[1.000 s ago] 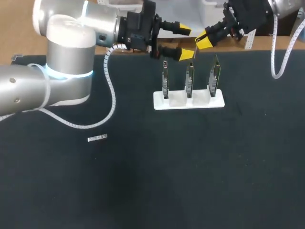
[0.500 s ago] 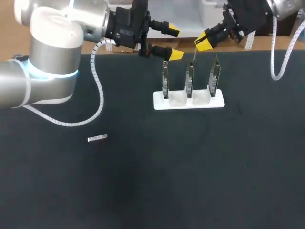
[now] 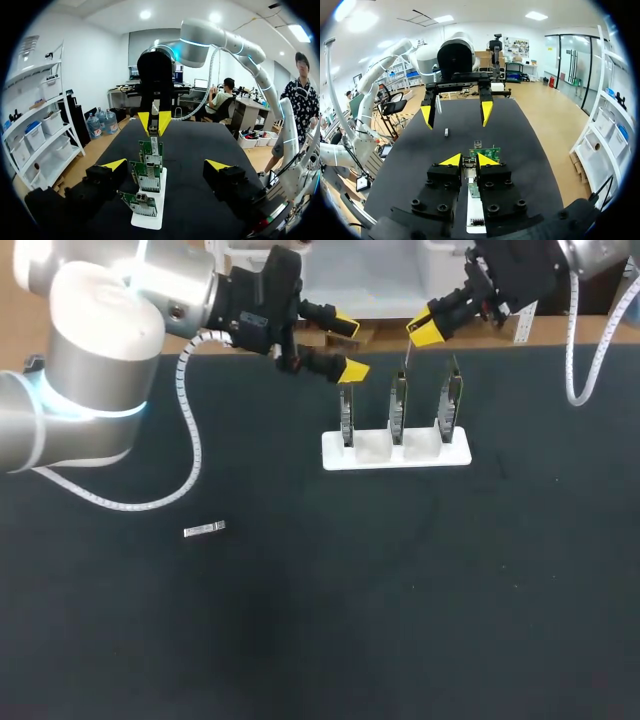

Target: Pick up the optical module with the left hand, and insert it into the network port with the right hand.

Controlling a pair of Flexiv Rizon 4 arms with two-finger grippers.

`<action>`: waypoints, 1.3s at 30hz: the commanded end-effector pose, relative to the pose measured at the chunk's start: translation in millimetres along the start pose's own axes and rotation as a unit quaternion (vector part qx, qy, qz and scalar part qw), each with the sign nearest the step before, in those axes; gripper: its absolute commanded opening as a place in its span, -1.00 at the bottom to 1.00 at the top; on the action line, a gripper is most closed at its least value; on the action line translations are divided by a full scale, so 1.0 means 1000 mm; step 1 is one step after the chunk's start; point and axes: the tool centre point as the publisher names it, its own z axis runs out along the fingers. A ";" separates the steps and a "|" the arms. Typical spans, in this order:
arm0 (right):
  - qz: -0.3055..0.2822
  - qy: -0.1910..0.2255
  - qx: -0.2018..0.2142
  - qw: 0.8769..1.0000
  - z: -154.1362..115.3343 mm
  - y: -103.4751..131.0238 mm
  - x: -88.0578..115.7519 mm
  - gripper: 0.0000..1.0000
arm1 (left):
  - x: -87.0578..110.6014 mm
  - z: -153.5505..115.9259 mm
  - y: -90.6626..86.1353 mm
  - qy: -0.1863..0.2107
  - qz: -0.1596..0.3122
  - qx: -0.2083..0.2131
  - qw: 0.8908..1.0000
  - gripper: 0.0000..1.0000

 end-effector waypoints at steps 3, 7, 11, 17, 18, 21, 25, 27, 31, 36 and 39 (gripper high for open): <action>0.001 0.002 -0.001 1.000 0.001 -0.001 -0.001 -1.00 | 0.003 0.002 0.005 0.016 -0.004 0.007 1.000 1.00; 0.002 0.003 -0.002 1.000 0.000 0.000 0.000 -1.00 | 0.005 0.007 0.009 0.013 -0.003 0.012 1.000 1.00; 0.003 0.004 -0.003 1.000 -0.001 0.000 0.002 -1.00 | 0.004 0.012 0.013 0.013 -0.001 0.018 1.000 1.00; 0.004 0.005 -0.005 1.000 -0.001 0.000 0.002 -1.00 | 0.003 0.014 0.016 0.015 0.002 0.023 1.000 1.00; 0.004 0.005 -0.005 1.000 -0.001 0.000 0.002 -1.00 | 0.003 0.015 0.017 0.015 0.002 0.024 1.000 1.00; 0.005 0.005 -0.005 1.000 -0.001 0.000 0.003 -1.00 | 0.003 0.015 0.017 0.016 0.001 0.026 1.000 1.00; 0.005 0.005 -0.006 1.000 0.000 -0.001 0.003 -1.00 | 0.003 0.015 0.017 0.017 0.000 0.027 0.999 1.00; 0.005 0.004 -0.007 1.000 0.001 -0.001 0.003 -1.00 | 0.003 0.015 0.017 0.017 -0.001 0.028 0.999 1.00; 0.005 0.004 -0.009 1.000 0.002 -0.001 0.002 -1.00 | 0.004 0.015 0.018 0.017 -0.003 0.030 0.999 1.00; 0.005 0.005 -0.011 1.000 0.003 -0.001 0.002 -1.00 | 0.006 0.018 0.018 0.013 -0.005 0.031 0.999 1.00; 0.004 0.006 -0.012 1.000 0.003 -0.001 0.002 -1.00 | 0.006 0.019 0.018 0.011 -0.005 0.032 0.999 1.00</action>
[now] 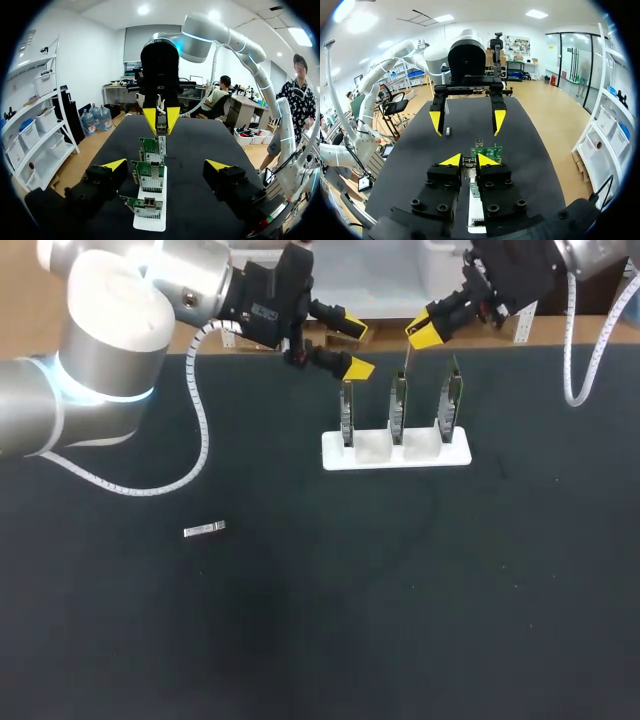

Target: Pick up the optical module with the left hand, and insert it into the network port with the right hand.

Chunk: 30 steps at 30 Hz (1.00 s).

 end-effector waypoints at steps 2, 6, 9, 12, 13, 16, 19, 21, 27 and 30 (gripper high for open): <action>-0.001 0.002 -0.003 1.000 0.000 -0.003 -0.001 -1.00 | 0.001 0.003 0.003 -0.001 -0.001 0.002 1.000 1.00; -0.002 0.003 -0.003 1.000 -0.002 -0.004 -0.001 -1.00 | -0.001 0.003 0.004 -0.001 0.001 0.002 1.000 1.00; -0.002 0.003 -0.002 1.000 -0.002 -0.004 -0.001 -1.00 | -0.002 0.003 0.005 0.000 0.002 0.001 1.000 1.00; -0.002 0.002 -0.002 1.000 -0.002 -0.004 0.000 -1.00 | -0.002 0.003 0.005 0.001 0.002 0.002 1.000 1.00; -0.002 0.002 -0.002 1.000 -0.002 -0.004 0.000 -1.00 | -0.002 0.003 0.005 0.001 0.002 0.002 1.000 1.00; -0.001 0.002 -0.003 1.000 -0.001 -0.003 0.000 -1.00 | -0.002 0.003 0.004 0.001 0.001 0.003 1.000 1.00; -0.001 0.002 -0.004 1.000 -0.001 -0.003 0.000 -1.00 | -0.002 0.003 0.004 -0.001 0.002 0.009 1.000 1.00; 0.000 0.002 -0.004 1.000 0.000 -0.003 0.000 -1.00 | -0.002 0.003 0.004 -0.001 0.002 0.009 1.000 1.00; 0.000 0.002 -0.005 1.000 0.000 -0.003 0.000 -1.00 | -0.002 0.003 0.004 -0.001 0.002 0.009 1.000 1.00; 0.000 0.003 -0.004 1.000 0.001 -0.003 0.000 -1.00 | -0.002 0.003 0.004 -0.001 0.002 0.009 1.000 1.00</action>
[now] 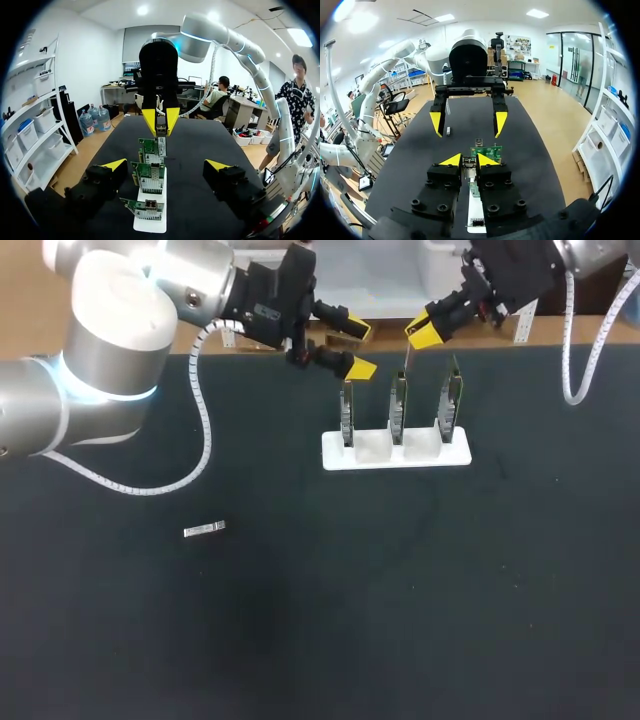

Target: Pick up the optical module with the left hand, and insert it into the network port with the right hand.

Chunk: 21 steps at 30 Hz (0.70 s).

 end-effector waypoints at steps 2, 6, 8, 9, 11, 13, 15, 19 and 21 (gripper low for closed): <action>0.000 0.003 -0.001 1.000 0.000 -0.001 -0.001 -1.00 | -0.001 0.000 0.002 0.002 0.000 0.002 1.000 1.00; -0.003 0.007 -0.003 1.000 0.001 0.000 -0.001 -1.00 | -0.001 0.000 0.002 0.002 0.000 0.002 1.000 1.00; -0.007 0.009 -0.004 1.000 0.001 0.001 -0.002 -1.00 | -0.001 0.000 0.002 0.002 0.000 0.002 1.000 1.00; -0.007 0.009 -0.004 1.000 0.001 0.001 -0.003 -1.00 | -0.001 0.000 0.002 0.002 0.000 0.002 1.000 1.00; -0.008 0.009 -0.003 1.000 0.001 0.001 -0.004 -1.00 | -0.001 0.000 0.002 0.002 0.000 0.002 1.000 1.00; -0.009 0.009 -0.003 1.000 0.002 0.001 -0.005 -1.00 | -0.001 0.000 0.002 0.002 0.000 0.002 1.000 1.00; -0.009 0.009 -0.002 1.000 0.001 0.002 -0.006 -1.00 | -0.001 0.000 0.002 0.002 0.000 0.002 1.000 1.00; -0.009 0.010 0.001 1.000 0.001 0.004 -0.006 -1.00 | -0.001 0.000 0.002 0.002 0.000 0.002 1.000 1.00; -0.008 0.010 0.004 1.000 0.000 0.004 -0.006 -1.00 | -0.001 0.000 0.002 0.002 0.000 0.002 1.000 1.00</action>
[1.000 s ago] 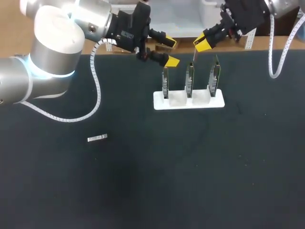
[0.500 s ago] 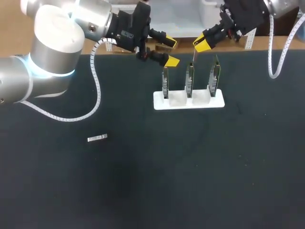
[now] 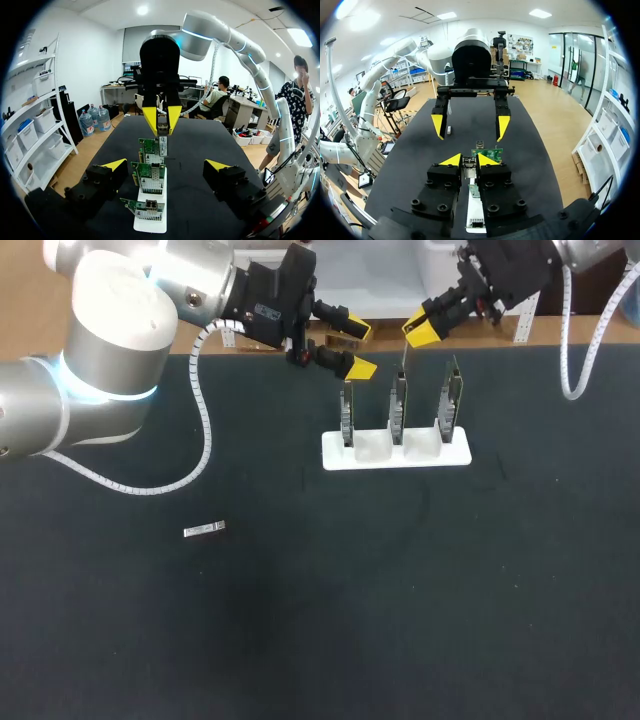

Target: Pick up the optical module with the left hand, and insert it into the network port with the right hand.

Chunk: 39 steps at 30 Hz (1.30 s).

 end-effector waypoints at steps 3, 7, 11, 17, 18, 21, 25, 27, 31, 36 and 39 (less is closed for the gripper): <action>0.002 0.001 0.007 1.000 0.000 0.006 -0.001 -1.00 | -0.001 0.000 0.002 0.002 0.000 0.001 1.000 1.00; 0.003 -0.001 0.008 1.000 0.000 0.008 -0.001 -1.00 | -0.001 0.000 0.002 0.002 0.000 0.001 1.000 1.00; 0.002 -0.001 0.010 1.000 0.001 0.009 -0.001 -1.00 | -0.001 0.000 0.002 0.002 0.000 0.001 1.000 1.00; 0.003 -0.004 0.016 1.000 0.001 0.010 -0.001 -1.00 | -0.001 0.000 0.002 0.002 0.000 0.001 1.000 1.00; 0.003 -0.004 0.016 1.000 0.001 0.010 -0.002 -1.00 | -0.001 0.000 0.002 0.002 0.000 0.001 1.000 1.00; 0.002 -0.002 0.016 1.000 0.002 0.011 -0.002 -1.00 | -0.001 0.000 0.002 0.002 0.000 0.001 1.000 1.00; -0.004 0.003 0.026 1.000 0.003 0.010 -0.004 -1.00 | -0.001 0.000 0.002 0.002 0.000 0.001 1.000 1.00; -0.003 0.003 0.026 1.000 0.004 0.011 -0.003 -1.00 | -0.001 0.000 0.002 0.002 0.000 0.001 1.000 1.00; -0.001 0.009 0.033 0.999 0.005 0.009 -0.003 -1.00 | -0.001 0.000 0.002 0.002 0.000 0.001 1.000 1.00; -0.005 0.023 0.036 0.999 0.005 0.007 -0.002 -1.00 | -0.001 0.000 0.002 0.002 0.000 0.001 1.000 1.00; -0.002 0.026 0.039 0.999 0.005 0.004 -0.001 -1.00 | -0.001 0.000 0.002 0.002 0.000 0.001 1.000 1.00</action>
